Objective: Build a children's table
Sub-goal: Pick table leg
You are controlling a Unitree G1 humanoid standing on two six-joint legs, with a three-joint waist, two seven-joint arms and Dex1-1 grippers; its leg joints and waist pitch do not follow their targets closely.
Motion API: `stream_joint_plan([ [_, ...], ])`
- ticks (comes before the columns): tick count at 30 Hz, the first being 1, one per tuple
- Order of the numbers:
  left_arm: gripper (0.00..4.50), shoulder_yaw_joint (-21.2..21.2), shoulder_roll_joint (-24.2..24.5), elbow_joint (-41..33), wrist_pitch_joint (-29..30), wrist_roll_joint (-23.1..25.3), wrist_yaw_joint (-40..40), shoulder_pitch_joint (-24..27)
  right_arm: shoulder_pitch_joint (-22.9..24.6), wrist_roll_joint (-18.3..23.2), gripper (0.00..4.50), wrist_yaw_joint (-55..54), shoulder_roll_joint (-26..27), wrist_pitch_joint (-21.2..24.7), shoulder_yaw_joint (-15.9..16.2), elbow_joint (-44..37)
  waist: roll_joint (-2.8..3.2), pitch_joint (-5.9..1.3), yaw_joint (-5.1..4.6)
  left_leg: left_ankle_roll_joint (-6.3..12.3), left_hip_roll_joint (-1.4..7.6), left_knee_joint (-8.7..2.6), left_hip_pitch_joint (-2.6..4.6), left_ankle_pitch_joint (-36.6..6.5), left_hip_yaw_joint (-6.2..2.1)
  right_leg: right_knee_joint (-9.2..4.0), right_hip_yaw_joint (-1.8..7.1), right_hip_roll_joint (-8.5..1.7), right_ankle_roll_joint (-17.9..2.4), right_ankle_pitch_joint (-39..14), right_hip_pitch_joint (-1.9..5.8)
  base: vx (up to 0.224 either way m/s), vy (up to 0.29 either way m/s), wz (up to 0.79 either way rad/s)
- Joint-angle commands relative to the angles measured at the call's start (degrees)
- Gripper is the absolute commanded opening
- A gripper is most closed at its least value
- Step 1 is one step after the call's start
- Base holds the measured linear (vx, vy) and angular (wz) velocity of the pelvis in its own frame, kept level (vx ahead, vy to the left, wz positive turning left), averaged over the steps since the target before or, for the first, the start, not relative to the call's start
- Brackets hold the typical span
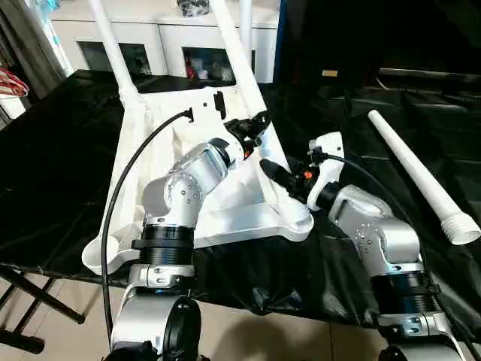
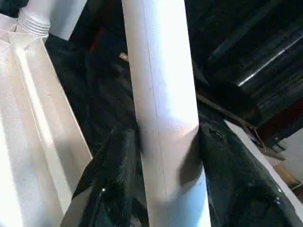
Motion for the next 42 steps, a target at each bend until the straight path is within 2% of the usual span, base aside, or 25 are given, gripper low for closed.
stream_joint_plan([
  [1,1.87,-0.65,-1.44,-0.83,-0.57,-0.24,-0.35,-0.13,-0.50,1.00,1.84,0.28,-0.10,0.74,0.54,-2.02,-0.68,-4.56,-0.13,2.94,1.58,-3.47,0.86,-9.92,-0.53,-4.74,2.21,-3.38,-8.81,-14.54,3.29,0.000,0.000,0.00],
  [8,1.77,-1.46,-1.14,-0.72,-0.83,-0.55,-1.45,0.03,-0.11,0.95,1.84,0.58,-0.54,0.91,1.17,-2.63,-0.72,-4.58,-0.18,2.80,1.60,-3.46,0.88,-10.03,-0.53,-4.72,2.22,-3.32,-8.83,-14.21,3.33,0.000,0.000,0.00],
  [9,1.77,-1.80,-0.99,-0.66,-1.00,-0.41,-1.57,0.08,0.04,0.92,1.84,0.64,-0.58,0.96,1.31,-2.85,-0.48,-4.58,-0.13,2.73,1.60,-3.48,0.90,-10.06,-0.58,-4.72,2.21,-3.35,-8.80,-14.20,3.35,0.000,0.000,0.00],
  [11,1.77,-2.69,-0.63,-0.60,-1.20,0.14,-2.02,0.20,0.33,0.87,1.84,0.95,-0.76,1.00,1.64,-3.31,-0.60,-4.63,-0.14,2.75,1.60,-3.46,0.92,-10.11,-0.56,-4.75,2.22,-3.33,-8.75,-14.10,3.35,0.000,0.000,0.00],
  [12,1.77,-3.23,-0.51,-0.81,-0.63,-0.04,-2.81,0.36,0.47,0.85,1.84,1.20,-0.87,1.00,1.88,-3.65,-0.34,-4.63,-0.11,2.69,1.60,-3.46,0.86,-9.96,-0.62,-4.65,2.20,-3.35,-8.85,-13.77,3.40,0.000,0.000,0.00],
  [13,2.33,-3.57,-0.45,-0.96,-0.19,-0.21,-3.38,0.48,0.56,0.85,1.84,1.37,-0.94,1.00,2.04,-3.88,-0.43,-4.63,-0.14,2.72,1.62,-3.46,0.84,-9.88,-0.60,-4.70,2.21,-3.31,-8.82,-13.53,3.39,0.000,0.000,0.00],
  [14,2.47,-3.66,-0.54,-1.11,0.09,-0.47,-3.66,0.57,0.64,0.92,1.84,1.64,-1.00,1.05,2.22,-4.19,-0.43,-4.65,-0.14,2.72,1.59,-3.44,0.86,-9.78,-0.58,-4.68,2.21,-3.28,-8.81,-13.16,3.43,0.000,0.000,0.00],
  [16,2.54,-3.67,-0.85,-1.34,1.14,-1.24,-4.18,0.72,0.72,1.04,1.84,1.93,-1.07,1.21,2.45,-4.71,-0.44,-4.62,-0.14,2.77,1.59,-3.45,0.83,-9.87,-0.57,-4.63,2.20,-3.31,-9.09,-13.14,3.44,0.000,0.000,0.00],
  [21,2.94,-3.82,-0.94,-0.37,0.57,0.35,-1.90,0.49,0.74,1.13,1.84,2.19,-1.11,1.33,2.85,-5.18,-0.34,-4.60,-0.23,2.77,1.64,-3.49,0.86,-10.60,-0.66,-4.73,2.14,-3.31,-8.93,-14.05,3.45,0.000,0.000,0.00],
  [23,2.94,-3.18,-0.78,0.22,-0.12,0.34,-1.11,0.21,0.78,1.11,1.84,2.17,-1.24,1.35,3.02,-5.29,-0.41,-4.61,-0.29,2.63,1.56,-3.45,0.88,-10.64,-0.61,-4.77,2.16,-3.26,-8.86,-14.02,3.43,0.000,0.000,0.00],
  [24,2.63,-2.95,-0.72,0.35,-0.30,0.33,-0.85,0.10,0.74,1.10,1.84,2.17,-1.27,1.34,3.02,-5.24,-0.37,-4.63,-0.27,2.63,1.56,-3.43,0.89,-10.65,-0.62,-4.77,2.15,-3.26,-8.88,-14.01,3.42,0.000,0.000,0.00],
  [27,2.63,-2.13,-0.66,0.45,-0.83,0.21,-0.72,-0.16,0.69,1.10,1.84,2.17,-1.37,1.41,3.11,-5.25,-0.49,-4.69,-0.20,2.75,1.58,-3.39,0.89,-9.97,-0.61,-4.67,2.19,-3.25,-8.87,-13.56,3.42,0.000,0.000,0.00],
  [29,2.30,-1.90,-0.69,0.34,-1.13,0.22,-0.74,-0.18,0.66,1.05,1.84,2.23,-1.40,1.45,3.13,-5.23,-0.54,-4.70,-0.19,2.85,1.60,-3.38,0.83,-9.78,-0.62,-4.61,2.18,-3.27,-9.06,-13.04,3.46,0.000,0.000,0.00],
  [32,2.23,-1.49,-0.77,0.13,-1.92,-0.21,-0.95,-0.20,0.67,0.87,1.84,2.30,-1.54,1.33,3.38,-5.09,-0.53,-4.70,-0.13,2.99,1.57,-3.31,0.86,-9.57,-0.54,-4.56,2.20,-3.34,-9.44,-12.78,3.43,0.000,0.000,0.00],
  [34,1.96,-1.51,-0.68,0.11,-2.02,-0.48,-1.03,-0.23,0.67,0.95,1.84,2.27,-1.63,1.32,3.49,-5.07,-0.57,-4.68,-0.13,3.00,1.58,-3.34,0.85,-9.60,-0.57,-4.55,2.20,-3.27,-9.39,-12.83,3.45,0.000,0.000,0.00],
  [39,1.87,-2.33,0.18,-0.18,-2.35,-1.09,-3.06,-0.52,0.36,1.23,1.84,2.28,-2.30,2.52,3.73,-4.89,-0.44,-4.70,-0.14,2.80,1.60,-3.37,0.89,-9.83,-0.62,-4.65,2.16,-3.28,-9.06,-13.49,3.45,0.000,0.000,0.00],
  [40,1.86,-2.62,0.36,-0.31,-2.39,-1.04,-3.59,-0.50,0.31,1.67,2.40,2.68,-2.43,3.18,3.67,-4.87,-0.37,-4.71,-0.15,2.83,1.56,-3.36,0.90,-9.80,-0.61,-4.66,2.17,-3.24,-9.00,-13.45,3.45,0.000,0.000,0.00],
  [42,1.86,-4.53,1.47,-1.10,-2.38,-0.40,-6.36,-0.23,0.03,3.05,2.54,3.66,-3.01,5.43,2.96,-4.91,-0.43,-4.76,-0.15,3.10,1.60,-3.39,0.92,-9.44,-0.66,-4.54,2.22,-3.19,-9.07,-12.53,3.56,0.000,0.000,0.00],
])
